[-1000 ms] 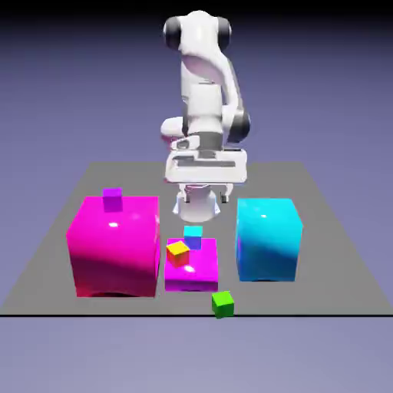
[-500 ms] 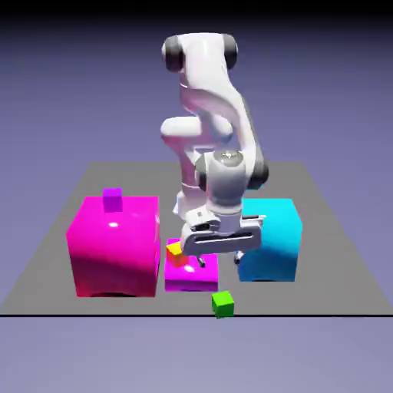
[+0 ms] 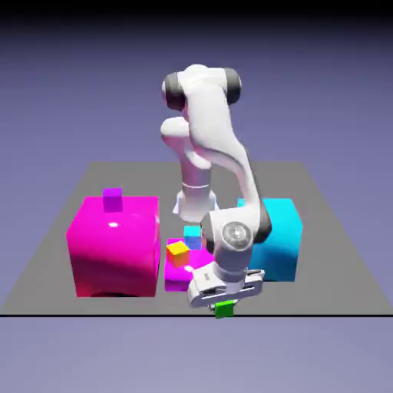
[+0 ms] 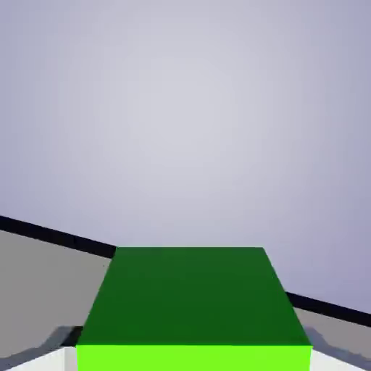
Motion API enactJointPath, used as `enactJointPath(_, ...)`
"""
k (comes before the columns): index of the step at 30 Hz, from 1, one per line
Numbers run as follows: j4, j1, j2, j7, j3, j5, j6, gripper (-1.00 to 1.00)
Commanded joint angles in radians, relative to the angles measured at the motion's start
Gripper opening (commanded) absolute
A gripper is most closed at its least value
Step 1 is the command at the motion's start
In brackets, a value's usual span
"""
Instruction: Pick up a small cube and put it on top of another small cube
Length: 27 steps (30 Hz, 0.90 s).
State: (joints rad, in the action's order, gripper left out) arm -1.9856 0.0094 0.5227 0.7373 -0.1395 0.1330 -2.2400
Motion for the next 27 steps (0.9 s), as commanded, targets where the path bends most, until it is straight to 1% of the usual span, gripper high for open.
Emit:
enactJointPath(1, -0.003, -0.026, 0.001, 0.023, -0.016, 0.011, 0.021, -1.0)
enactJointPath(2, 0.012, -0.04, 0.004, -0.002, -0.032, 0.048, 0.039, -1.0)
enactJointPath(9, 0.013, -0.132, -0.25, -0.089, 0.104, 0.166, 0.284, -1.0)
enactJointPath(20, -0.162, -0.199, -0.645, 0.107, 0.46, -0.042, 0.486, -1.0)
enactJointPath(22, -0.174, -0.2, -0.718, 0.1, 0.517, -0.054, 0.527, -1.0)
enactJointPath(24, -0.178, -0.2, -0.74, 0.098, 0.534, -0.057, 0.539, -1.0)
enactJointPath(27, -0.287, -0.204, -0.726, 0.096, 0.541, -0.056, 0.418, -1.0)
